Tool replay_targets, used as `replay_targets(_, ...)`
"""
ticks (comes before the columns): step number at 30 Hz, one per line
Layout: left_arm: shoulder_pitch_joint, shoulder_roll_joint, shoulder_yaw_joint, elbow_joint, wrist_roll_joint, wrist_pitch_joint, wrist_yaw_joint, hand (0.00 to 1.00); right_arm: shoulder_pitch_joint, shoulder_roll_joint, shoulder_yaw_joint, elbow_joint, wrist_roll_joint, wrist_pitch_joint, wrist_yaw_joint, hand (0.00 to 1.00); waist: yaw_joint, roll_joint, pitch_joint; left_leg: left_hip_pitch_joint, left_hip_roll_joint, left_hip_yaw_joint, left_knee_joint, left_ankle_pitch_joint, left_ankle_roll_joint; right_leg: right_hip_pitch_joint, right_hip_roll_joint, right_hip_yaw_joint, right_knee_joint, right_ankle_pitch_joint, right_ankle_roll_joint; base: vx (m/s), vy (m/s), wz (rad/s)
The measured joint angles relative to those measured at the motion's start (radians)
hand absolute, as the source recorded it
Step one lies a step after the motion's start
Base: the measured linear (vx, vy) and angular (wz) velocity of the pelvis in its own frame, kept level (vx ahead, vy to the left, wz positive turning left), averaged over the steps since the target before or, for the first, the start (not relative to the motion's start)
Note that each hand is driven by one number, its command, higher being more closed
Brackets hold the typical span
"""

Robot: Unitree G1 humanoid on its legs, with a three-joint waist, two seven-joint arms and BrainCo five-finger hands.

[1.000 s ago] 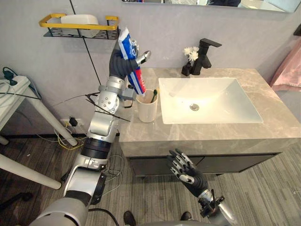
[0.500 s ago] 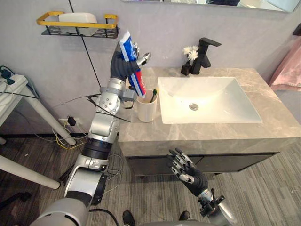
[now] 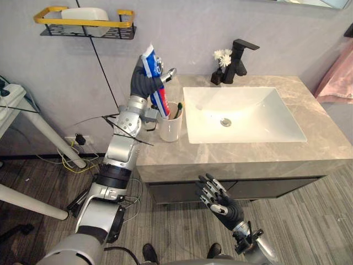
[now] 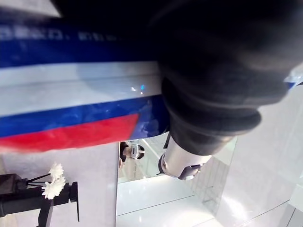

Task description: Organize washtable

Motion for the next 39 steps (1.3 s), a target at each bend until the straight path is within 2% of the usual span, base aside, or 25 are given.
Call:
replay_targets(17,0.000,-0.001,0.000,0.000,0.002,0.000,0.001,1.00,0.004,0.000,-0.003,0.000,0.000,0.000,0.000,0.00,-0.001,0.008,0.018,-0.002,0.002,0.024,0.000,-0.005,-0.005,-0.018,0.002,0.023,0.000,0.003,-0.002,0.01,-0.003,-0.03)
replay_targets(18,0.000,-0.001,0.000,0.000,0.002,0.000,0.000,0.00,0.005,0.000,-0.003,0.000,0.000,0.000,0.000,0.00,-0.002,0.009,0.021,-0.002,0.002,0.023,0.000,-0.005,-0.005,-0.019,0.002,0.023,0.000,0.003,-0.002,0.00,0.000,0.00)
replay_targets(22,-0.001,-0.001,0.000,0.000,0.002,0.001,-0.003,0.00,0.006,0.000,-0.003,0.000,0.000,0.000,0.000,0.00,-0.003,0.012,0.037,-0.002,0.002,0.023,0.000,-0.005,-0.005,-0.019,0.002,0.023,0.000,0.003,-0.002,0.01,-0.003,0.00)
replay_targets(26,-0.001,0.000,-0.002,0.000,0.002,0.005,-0.043,0.00,0.007,0.000,-0.003,-0.001,0.000,0.000,0.001,0.00,-0.002,0.013,0.037,-0.003,0.002,0.022,0.001,-0.005,-0.005,-0.018,0.002,0.021,0.000,0.004,0.000,0.03,-0.005,0.01)
replay_targets(34,-0.007,0.003,-0.015,0.000,0.002,0.004,-0.056,0.00,0.007,0.000,-0.003,-0.001,0.000,0.000,0.002,0.00,-0.002,0.015,0.038,0.002,0.001,0.011,0.000,-0.004,-0.005,-0.008,0.001,0.011,0.000,0.005,0.000,0.00,0.000,0.02)
replay_targets(39,-0.030,0.028,-0.049,0.000,0.002,0.004,-0.069,0.00,0.007,0.001,-0.009,-0.001,0.000,0.000,0.002,0.00,0.000,0.021,0.039,0.004,-0.001,-0.003,0.000,-0.004,-0.004,0.002,-0.001,-0.001,0.000,0.003,-0.003,0.00,-0.001,0.05)
